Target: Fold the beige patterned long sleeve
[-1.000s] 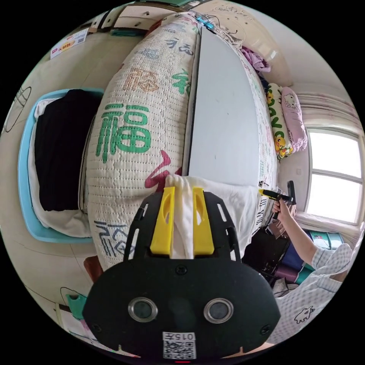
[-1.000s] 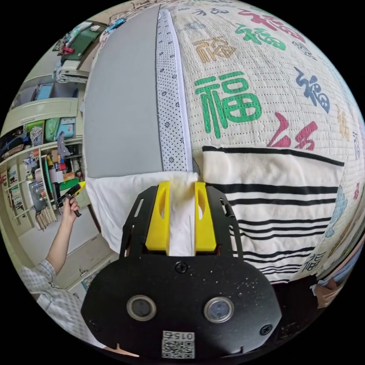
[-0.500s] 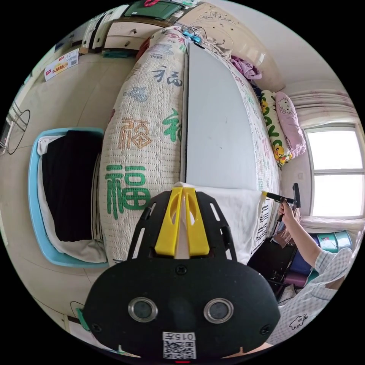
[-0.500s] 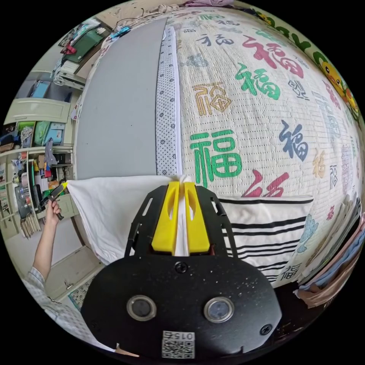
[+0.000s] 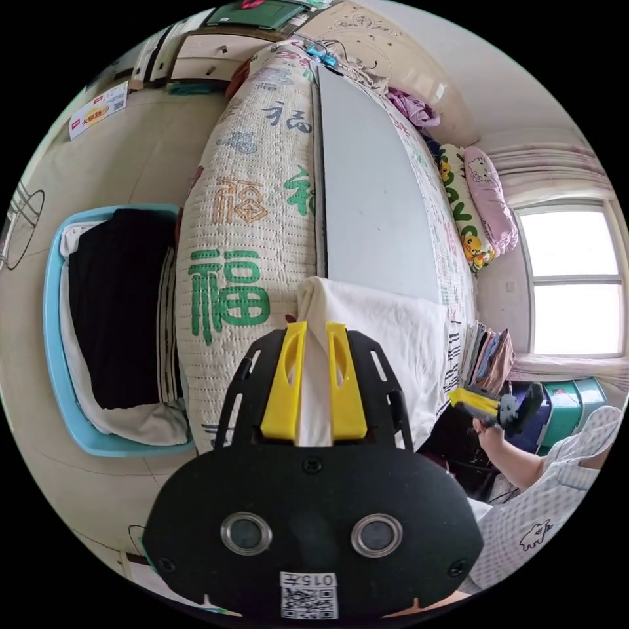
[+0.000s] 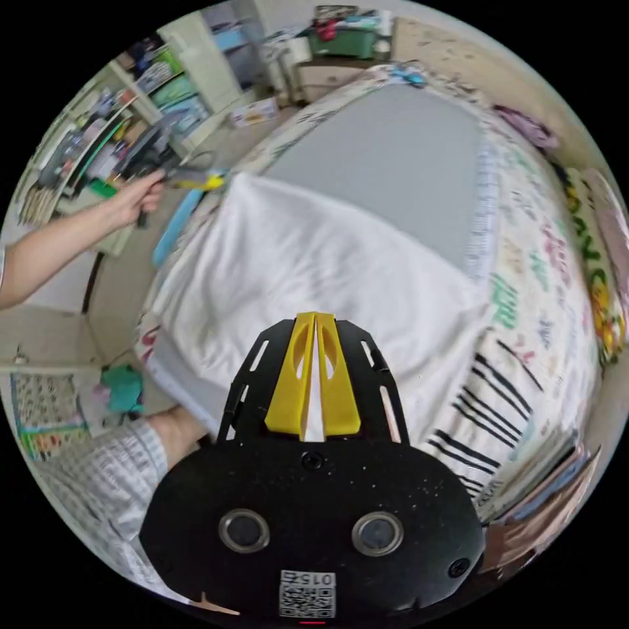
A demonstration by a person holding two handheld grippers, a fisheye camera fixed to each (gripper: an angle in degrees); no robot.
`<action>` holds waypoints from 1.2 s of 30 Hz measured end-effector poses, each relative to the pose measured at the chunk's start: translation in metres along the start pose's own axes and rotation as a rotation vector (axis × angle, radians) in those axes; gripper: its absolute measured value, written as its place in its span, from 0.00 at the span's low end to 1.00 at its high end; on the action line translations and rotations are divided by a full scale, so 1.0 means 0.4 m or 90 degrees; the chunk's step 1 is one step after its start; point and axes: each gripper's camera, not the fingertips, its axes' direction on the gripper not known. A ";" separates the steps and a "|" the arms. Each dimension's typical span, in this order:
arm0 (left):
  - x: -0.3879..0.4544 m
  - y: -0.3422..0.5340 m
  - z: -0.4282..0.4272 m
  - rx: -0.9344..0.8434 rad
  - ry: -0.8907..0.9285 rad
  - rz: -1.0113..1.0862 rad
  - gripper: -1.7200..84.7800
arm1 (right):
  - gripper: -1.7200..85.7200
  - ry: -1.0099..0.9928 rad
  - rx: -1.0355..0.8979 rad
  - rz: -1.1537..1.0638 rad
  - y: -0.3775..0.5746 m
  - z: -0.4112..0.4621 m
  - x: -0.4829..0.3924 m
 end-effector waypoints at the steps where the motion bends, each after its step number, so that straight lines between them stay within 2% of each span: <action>1: -0.002 -0.004 0.012 -0.004 0.002 0.004 0.10 | 0.03 -0.017 -0.005 -0.020 0.005 0.022 -0.046; 4: -0.018 -0.024 0.057 -0.021 0.044 -0.007 0.12 | 0.07 -0.049 -0.048 -0.133 0.019 0.147 -0.285; 7: -0.036 -0.049 0.098 -0.009 0.089 -0.029 0.11 | 0.09 -0.069 -0.059 -0.174 0.031 0.218 -0.372; 11: -0.051 -0.093 0.147 -0.031 0.147 -0.067 0.04 | 0.10 -0.073 -0.172 -0.203 0.048 0.353 -0.434; 12: -0.051 -0.099 0.152 -0.036 0.150 -0.068 0.04 | 0.08 -0.025 -0.165 -0.210 0.059 0.360 -0.445; 19: -0.012 -0.144 0.201 -0.055 0.067 -0.029 0.02 | 0.04 -0.002 -0.162 -0.223 0.113 0.338 -0.483; 22: 0.002 -0.149 0.247 -0.061 0.056 -0.020 0.02 | 0.06 -0.010 -0.220 -0.187 0.127 0.383 -0.488; 25: 0.012 -0.148 0.269 -0.056 0.062 -0.020 0.03 | 0.09 -0.028 -0.211 -0.154 0.124 0.358 -0.491; 30: 0.034 -0.108 0.255 -0.035 0.067 -0.001 0.03 | 0.11 -0.115 -0.195 -0.090 0.166 0.226 -0.472; 36: 0.083 0.034 0.241 -0.037 0.004 0.008 0.03 | 0.10 -0.116 -0.165 0.077 0.278 0.035 -0.312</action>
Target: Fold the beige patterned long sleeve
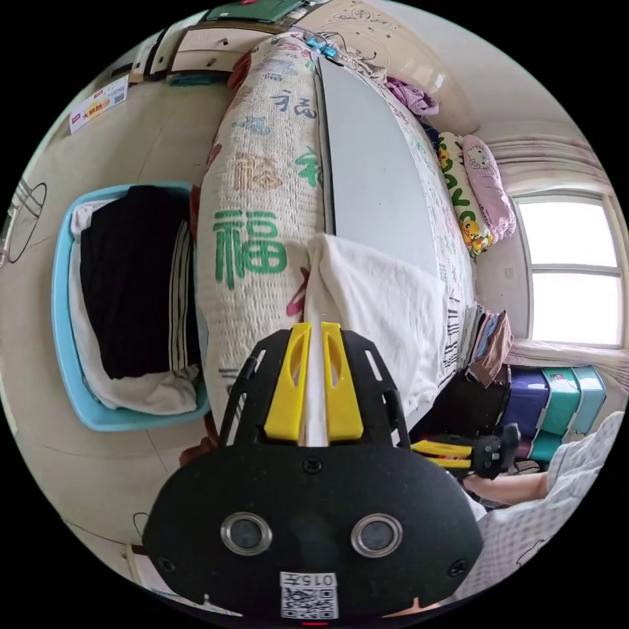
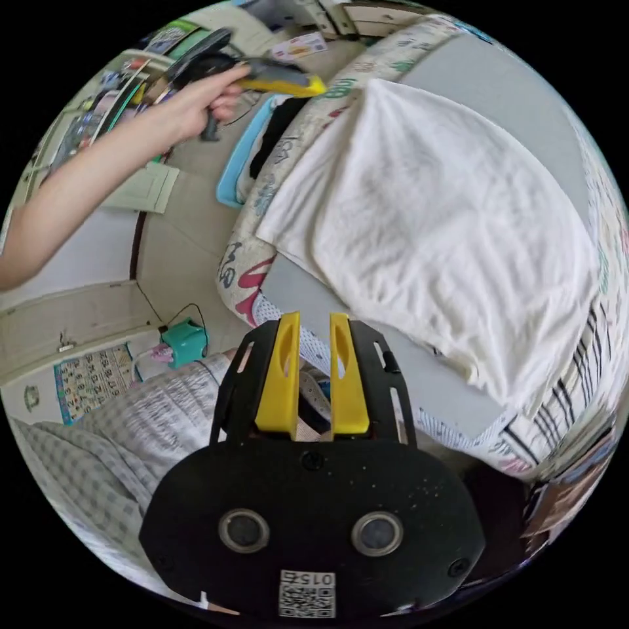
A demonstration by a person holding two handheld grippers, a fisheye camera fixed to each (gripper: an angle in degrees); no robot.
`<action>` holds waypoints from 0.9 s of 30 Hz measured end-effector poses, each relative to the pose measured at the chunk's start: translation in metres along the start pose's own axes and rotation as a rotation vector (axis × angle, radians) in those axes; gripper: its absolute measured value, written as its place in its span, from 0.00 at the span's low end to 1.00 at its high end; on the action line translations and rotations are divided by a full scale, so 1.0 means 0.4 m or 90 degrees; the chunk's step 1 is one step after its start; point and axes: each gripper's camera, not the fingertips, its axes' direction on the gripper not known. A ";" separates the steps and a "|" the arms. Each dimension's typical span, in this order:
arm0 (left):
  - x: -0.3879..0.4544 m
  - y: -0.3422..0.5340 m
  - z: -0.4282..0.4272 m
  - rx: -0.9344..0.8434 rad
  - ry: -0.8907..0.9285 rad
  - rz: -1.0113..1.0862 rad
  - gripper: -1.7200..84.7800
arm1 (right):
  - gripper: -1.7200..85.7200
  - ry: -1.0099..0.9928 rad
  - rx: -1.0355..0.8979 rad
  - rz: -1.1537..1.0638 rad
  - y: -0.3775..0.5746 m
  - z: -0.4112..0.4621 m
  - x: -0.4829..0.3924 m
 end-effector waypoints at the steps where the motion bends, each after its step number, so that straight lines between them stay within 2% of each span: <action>1: 0.016 0.034 0.018 -0.014 -0.007 -0.005 0.04 | 0.10 -0.001 0.007 0.026 0.014 -0.019 0.028; 6: 0.148 0.139 0.135 -0.070 -0.004 0.000 0.04 | 0.10 -0.044 0.106 0.273 0.160 -0.192 0.371; 9: 0.292 0.180 0.246 -0.113 0.036 0.059 0.05 | 0.11 -0.052 0.136 0.343 0.215 -0.268 0.536; 12: 0.406 0.222 0.356 -0.163 0.040 0.086 0.07 | 0.11 -0.105 0.124 0.351 0.223 -0.316 0.633; 15: 0.451 0.247 0.439 -0.210 0.016 0.036 0.08 | 0.07 -0.109 0.098 0.349 0.215 -0.350 0.677; 18: 0.475 0.256 0.499 -0.247 -0.067 0.005 0.08 | 0.04 -0.120 0.094 0.336 0.217 -0.388 0.696; 22: 0.503 0.235 0.560 -0.301 -0.092 -0.044 0.08 | 0.04 -0.173 0.114 0.335 0.248 -0.449 0.726; 27: 0.668 0.107 0.557 -0.266 -0.093 0.058 0.08 | 0.10 -0.155 0.203 0.371 0.388 -0.596 0.793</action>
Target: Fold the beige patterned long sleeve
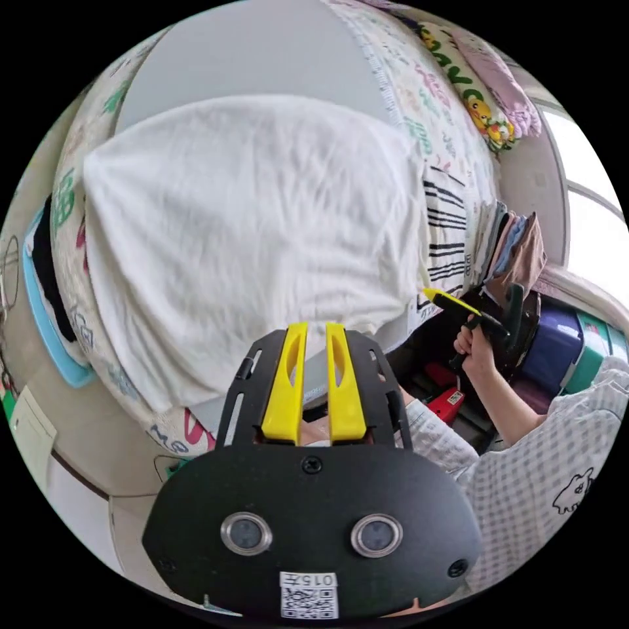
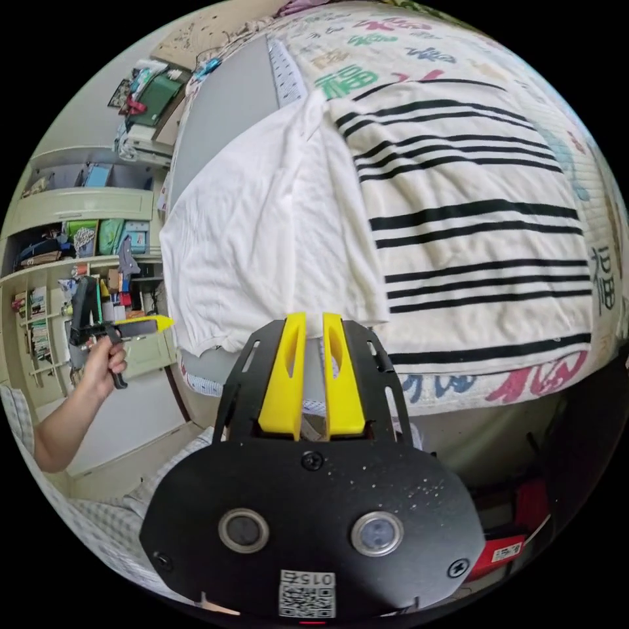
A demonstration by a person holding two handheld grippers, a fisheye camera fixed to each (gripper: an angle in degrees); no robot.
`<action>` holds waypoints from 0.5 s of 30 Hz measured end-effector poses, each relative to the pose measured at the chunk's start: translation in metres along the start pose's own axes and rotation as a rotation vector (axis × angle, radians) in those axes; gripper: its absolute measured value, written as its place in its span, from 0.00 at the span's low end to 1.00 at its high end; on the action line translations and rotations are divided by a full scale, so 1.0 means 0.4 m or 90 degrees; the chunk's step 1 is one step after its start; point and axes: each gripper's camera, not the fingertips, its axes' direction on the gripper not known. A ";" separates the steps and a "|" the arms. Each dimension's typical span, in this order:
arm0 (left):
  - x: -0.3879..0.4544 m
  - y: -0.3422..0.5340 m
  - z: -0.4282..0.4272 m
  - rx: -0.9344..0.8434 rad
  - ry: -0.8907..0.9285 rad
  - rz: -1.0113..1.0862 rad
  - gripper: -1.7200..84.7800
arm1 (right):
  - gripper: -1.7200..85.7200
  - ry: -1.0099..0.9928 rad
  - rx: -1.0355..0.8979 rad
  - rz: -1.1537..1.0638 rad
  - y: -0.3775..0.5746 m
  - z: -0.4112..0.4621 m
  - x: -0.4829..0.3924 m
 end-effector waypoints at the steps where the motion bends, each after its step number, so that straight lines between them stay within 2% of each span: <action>1: 0.056 -0.054 -0.023 0.022 -0.020 0.043 0.09 | 0.11 0.002 0.013 0.011 0.007 -0.037 0.026; 7: 0.345 -0.398 -0.018 0.078 -0.076 0.248 0.11 | 0.14 -0.048 -0.006 0.027 -0.005 -0.111 0.108; 12: 0.493 -0.609 0.060 0.078 -0.100 0.279 0.12 | 0.11 -0.061 -0.017 0.007 -0.014 -0.118 0.109; 15: 0.540 -0.688 0.135 0.010 -0.133 0.279 0.12 | 0.07 -0.070 -0.014 0.027 -0.007 -0.121 0.121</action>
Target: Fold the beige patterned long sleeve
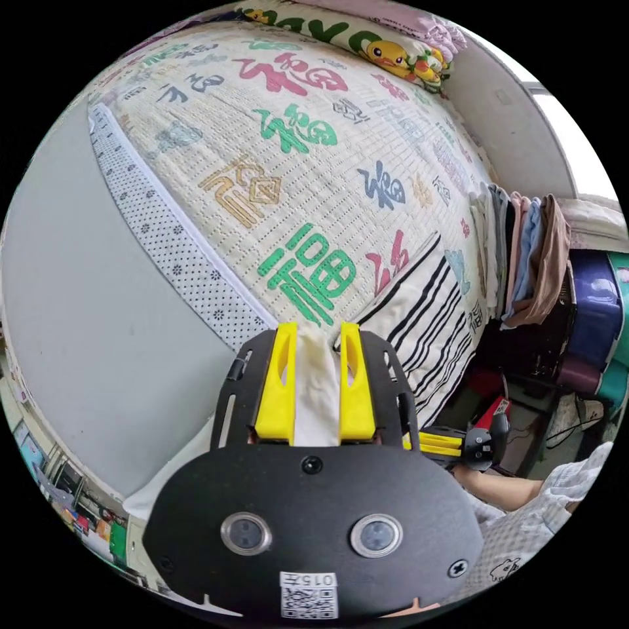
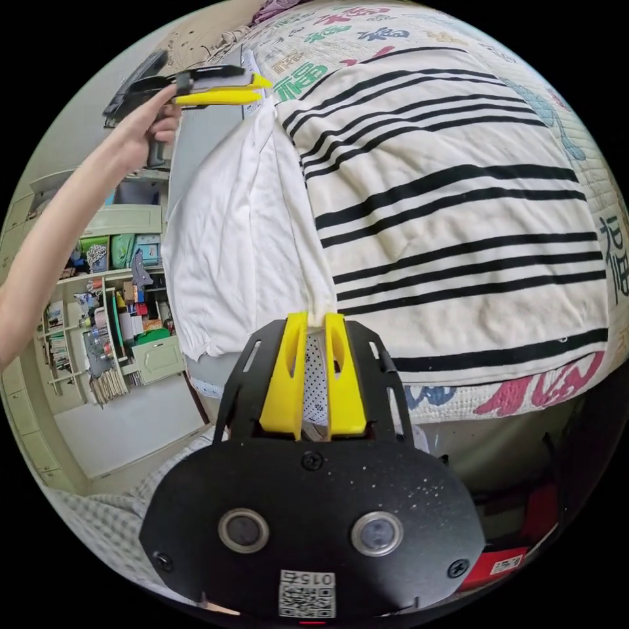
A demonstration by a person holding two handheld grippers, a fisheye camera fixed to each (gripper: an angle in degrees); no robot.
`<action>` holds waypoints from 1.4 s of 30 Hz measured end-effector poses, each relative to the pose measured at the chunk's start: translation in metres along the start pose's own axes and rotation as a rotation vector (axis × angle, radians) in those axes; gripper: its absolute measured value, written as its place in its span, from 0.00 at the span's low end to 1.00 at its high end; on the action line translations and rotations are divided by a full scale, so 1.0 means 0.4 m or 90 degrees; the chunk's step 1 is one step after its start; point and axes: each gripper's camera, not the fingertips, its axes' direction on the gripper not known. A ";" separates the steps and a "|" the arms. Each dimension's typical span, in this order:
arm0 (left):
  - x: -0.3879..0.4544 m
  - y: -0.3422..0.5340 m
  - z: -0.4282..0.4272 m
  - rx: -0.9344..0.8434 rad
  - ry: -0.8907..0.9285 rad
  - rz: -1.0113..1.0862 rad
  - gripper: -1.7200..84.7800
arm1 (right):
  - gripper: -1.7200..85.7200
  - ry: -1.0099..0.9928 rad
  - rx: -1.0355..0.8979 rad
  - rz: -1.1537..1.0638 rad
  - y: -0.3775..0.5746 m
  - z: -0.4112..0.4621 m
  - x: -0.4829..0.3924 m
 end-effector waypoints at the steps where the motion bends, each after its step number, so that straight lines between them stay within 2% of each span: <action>1: 0.005 -0.019 0.027 -0.038 -0.028 -0.002 0.11 | 0.06 -0.006 0.003 0.004 0.003 -0.003 0.004; 3: 0.009 -0.027 0.050 -0.070 -0.063 0.004 0.07 | 0.04 -0.026 0.019 0.000 0.017 -0.021 0.014; 5: 0.006 -0.016 0.034 -0.059 -0.047 0.002 0.04 | 0.03 -0.029 0.025 -0.005 0.030 -0.039 0.021; 12: 0.010 0.071 -0.109 0.058 -0.011 0.014 0.02 | 0.03 -0.034 0.103 -0.033 0.119 -0.178 0.069; 19: -0.008 0.164 -0.267 0.188 0.169 0.071 0.02 | 0.03 0.031 0.171 -0.093 0.235 -0.332 0.083; 23: -0.088 0.296 -0.358 0.255 0.228 0.070 0.02 | 0.03 0.031 0.149 -0.240 0.316 -0.334 -0.022; 27: -0.214 0.462 -0.409 0.298 0.238 0.022 0.02 | 0.03 -0.051 0.063 -0.356 0.355 -0.146 -0.139; 32: -0.471 0.717 -0.392 0.322 0.186 -0.147 0.02 | 0.03 -0.117 -0.030 -0.469 0.341 0.196 -0.247; 37: -0.675 0.836 -0.306 0.265 0.160 -0.272 0.02 | 0.03 -0.088 -0.138 -0.542 0.299 0.524 -0.314; 42: -0.770 0.895 -0.284 0.300 0.206 -0.301 0.02 | 0.03 -0.013 -0.192 -0.560 0.274 0.767 -0.315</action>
